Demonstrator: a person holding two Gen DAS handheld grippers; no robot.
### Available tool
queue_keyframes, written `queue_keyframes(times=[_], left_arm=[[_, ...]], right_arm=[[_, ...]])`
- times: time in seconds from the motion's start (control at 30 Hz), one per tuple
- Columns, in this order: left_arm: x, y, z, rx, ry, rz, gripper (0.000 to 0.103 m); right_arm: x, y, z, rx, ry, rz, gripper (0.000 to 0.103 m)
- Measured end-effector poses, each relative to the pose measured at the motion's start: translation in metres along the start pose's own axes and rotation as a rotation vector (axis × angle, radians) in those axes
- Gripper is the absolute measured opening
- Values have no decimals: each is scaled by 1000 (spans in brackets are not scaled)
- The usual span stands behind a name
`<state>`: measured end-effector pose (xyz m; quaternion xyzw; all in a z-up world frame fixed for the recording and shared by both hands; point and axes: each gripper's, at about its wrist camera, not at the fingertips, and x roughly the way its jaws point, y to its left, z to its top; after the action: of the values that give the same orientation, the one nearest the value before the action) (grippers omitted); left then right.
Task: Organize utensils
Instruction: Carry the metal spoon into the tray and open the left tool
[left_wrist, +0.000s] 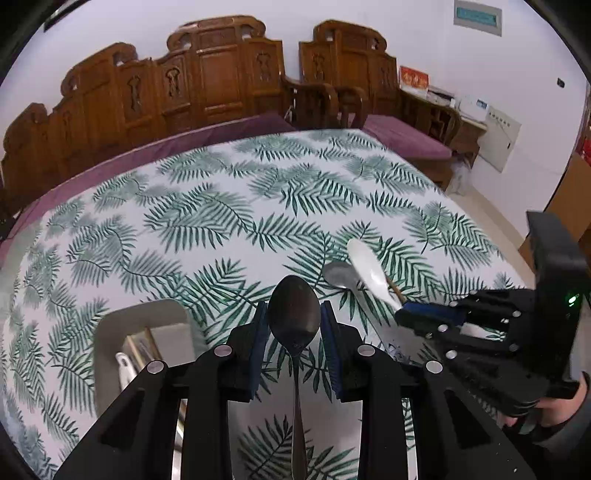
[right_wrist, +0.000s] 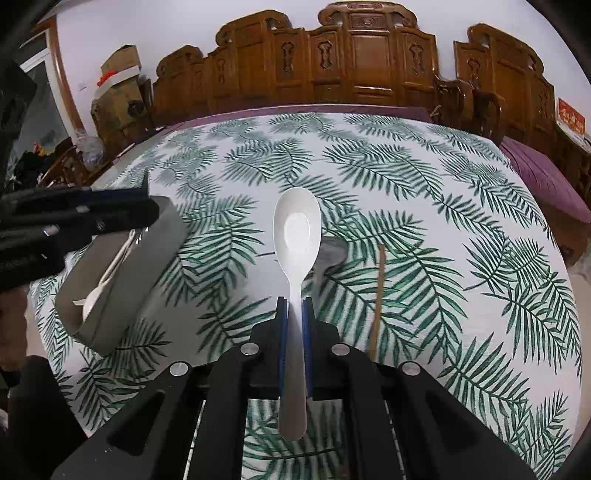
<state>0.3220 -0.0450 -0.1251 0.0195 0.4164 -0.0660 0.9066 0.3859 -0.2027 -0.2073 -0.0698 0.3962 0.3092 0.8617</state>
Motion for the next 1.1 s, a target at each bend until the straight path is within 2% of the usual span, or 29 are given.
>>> queue_keyframes(times=[0.3,0.5,0.67,0.8,0.9,1.1], left_arm=[[-44,21,-3,-29,-62,12,26],[-52,47,-8,-73,-84,53,26],[-38,69,-16,-104,-62,94,26],[-12,85,-32,-122,0,128,26],[5,93,-44,-140,43,136,26],[20,101,-56,-166,80,136,27]], right_arm=[[-14,29,3,-29,-35,7,9],[-19,45,1,-41,-48,25,9],[-14,49,-2,-59,-34,25,9],[-9,47,-3,-59,-22,26,9],[-5,47,-3,-63,-16,28,9],[-1,49,-3,-68,-8,31,9]])
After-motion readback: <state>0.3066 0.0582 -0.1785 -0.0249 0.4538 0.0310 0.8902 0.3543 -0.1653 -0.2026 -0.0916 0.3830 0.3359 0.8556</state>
